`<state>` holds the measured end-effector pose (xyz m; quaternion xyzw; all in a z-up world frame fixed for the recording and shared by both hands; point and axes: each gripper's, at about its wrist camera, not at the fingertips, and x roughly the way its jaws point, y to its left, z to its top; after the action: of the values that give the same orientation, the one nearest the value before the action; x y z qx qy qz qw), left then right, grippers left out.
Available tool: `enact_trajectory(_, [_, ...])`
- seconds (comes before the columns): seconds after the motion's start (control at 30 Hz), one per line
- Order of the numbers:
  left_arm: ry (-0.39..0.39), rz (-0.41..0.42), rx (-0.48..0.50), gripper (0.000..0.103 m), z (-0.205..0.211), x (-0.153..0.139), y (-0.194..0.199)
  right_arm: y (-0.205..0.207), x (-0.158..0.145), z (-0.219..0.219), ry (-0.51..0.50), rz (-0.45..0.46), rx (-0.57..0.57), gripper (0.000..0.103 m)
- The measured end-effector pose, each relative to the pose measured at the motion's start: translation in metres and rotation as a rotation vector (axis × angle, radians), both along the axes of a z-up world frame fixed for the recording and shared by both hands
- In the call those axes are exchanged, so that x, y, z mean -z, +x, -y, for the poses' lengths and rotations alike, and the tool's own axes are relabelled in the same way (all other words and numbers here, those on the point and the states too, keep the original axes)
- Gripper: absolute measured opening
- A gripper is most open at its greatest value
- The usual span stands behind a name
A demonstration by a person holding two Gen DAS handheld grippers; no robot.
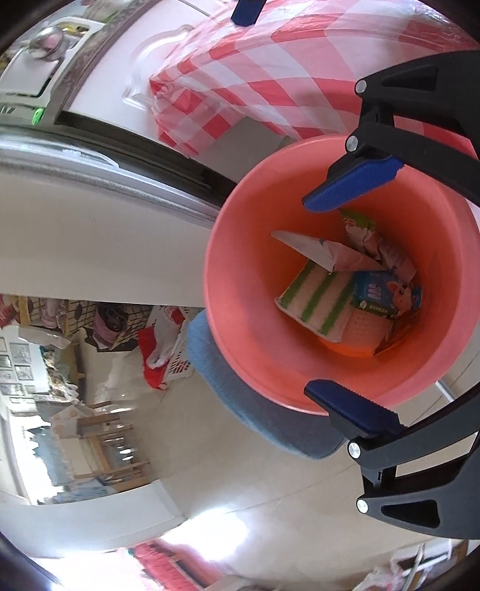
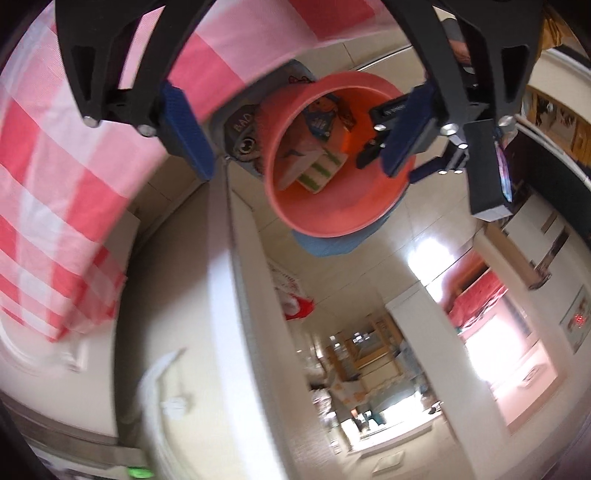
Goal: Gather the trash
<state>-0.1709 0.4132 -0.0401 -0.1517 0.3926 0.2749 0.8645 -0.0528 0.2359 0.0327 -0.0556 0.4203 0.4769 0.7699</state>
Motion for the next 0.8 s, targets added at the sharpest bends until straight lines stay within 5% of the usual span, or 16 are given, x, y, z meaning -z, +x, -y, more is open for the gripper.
enact_trajectory(0.3, [0.12, 0.039, 0.049, 0.093, 0.036, -0.045, 0.003, 0.003, -0.016, 0.073, 0.034, 0.032, 0.16, 0.095])
enact_trajectory(0.8, [0.231, 0.25, 0.243, 0.096, 0.155, -0.145, 0.005, -0.026, -0.084, 0.229, 0.109, 0.298, 0.501, 0.099])
